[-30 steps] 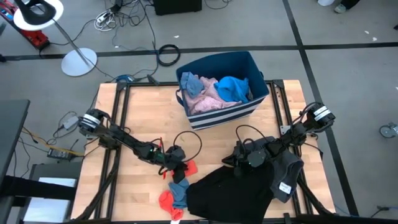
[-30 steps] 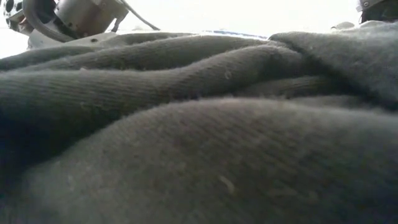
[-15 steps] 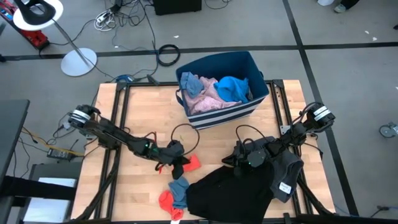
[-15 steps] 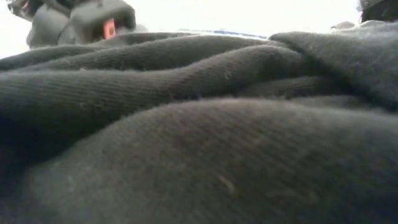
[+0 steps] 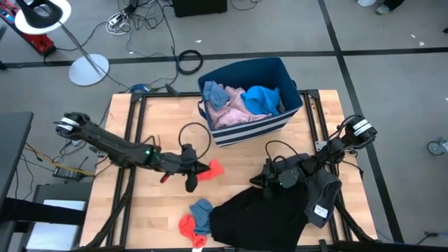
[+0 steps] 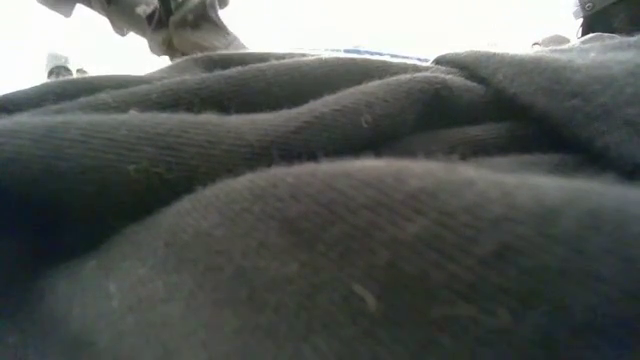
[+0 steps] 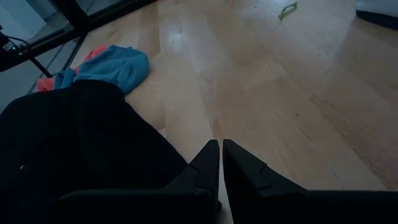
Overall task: Sort clothes
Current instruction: Put the top orange sock in the blue laundry bin organizer
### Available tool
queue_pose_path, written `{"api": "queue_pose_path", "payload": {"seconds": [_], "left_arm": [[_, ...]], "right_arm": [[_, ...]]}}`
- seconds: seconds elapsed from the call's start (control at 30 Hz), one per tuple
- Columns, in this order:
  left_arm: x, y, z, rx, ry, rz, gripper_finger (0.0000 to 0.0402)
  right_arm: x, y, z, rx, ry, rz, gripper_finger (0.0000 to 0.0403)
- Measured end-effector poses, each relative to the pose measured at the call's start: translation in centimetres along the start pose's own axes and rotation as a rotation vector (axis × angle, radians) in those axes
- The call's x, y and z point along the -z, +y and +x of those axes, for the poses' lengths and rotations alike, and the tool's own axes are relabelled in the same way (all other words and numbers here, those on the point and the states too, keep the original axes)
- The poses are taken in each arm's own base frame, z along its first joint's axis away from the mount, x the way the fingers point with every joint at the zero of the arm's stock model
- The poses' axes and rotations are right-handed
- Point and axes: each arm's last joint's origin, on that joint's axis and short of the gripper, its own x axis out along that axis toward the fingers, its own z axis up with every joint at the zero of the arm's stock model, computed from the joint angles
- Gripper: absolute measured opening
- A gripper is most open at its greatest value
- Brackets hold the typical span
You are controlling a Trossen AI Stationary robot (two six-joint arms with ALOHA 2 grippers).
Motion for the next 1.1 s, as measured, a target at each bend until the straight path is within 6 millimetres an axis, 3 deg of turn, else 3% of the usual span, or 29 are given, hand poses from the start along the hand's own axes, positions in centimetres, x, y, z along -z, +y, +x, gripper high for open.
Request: {"api": "queue_pose_path", "payload": {"seconds": [0.17, 0.4, 0.67, 0.87, 1.1], "left_arm": [[-3.7, -0.7, -1.4, -0.071, 0.023, 0.094, 0.0], [-10.4, -1.6, -3.4, -0.121, -0.033, 0.209, 0.0], [-15.8, -0.3, -4.8, -0.186, -0.167, 0.281, 0.0], [-18.7, 1.7, -3.7, -0.174, -0.222, 0.289, 0.0], [-22.4, 4.4, -0.5, -0.165, -0.24, 0.293, 0.0]], "right_arm": [[0.0, 0.0, 0.0, 0.0, 0.001, 0.0, 0.0024], [0.0, 0.0, 0.0, 0.002, 0.003, -0.002, 0.0024], [0.0, 0.0, 0.0, 0.003, 0.004, -0.003, 0.0024], [0.0, -0.1, 0.0, 0.005, 0.004, -0.003, 0.0024], [0.0, -0.1, 0.0, 0.006, 0.004, -0.004, 0.0024]]}}
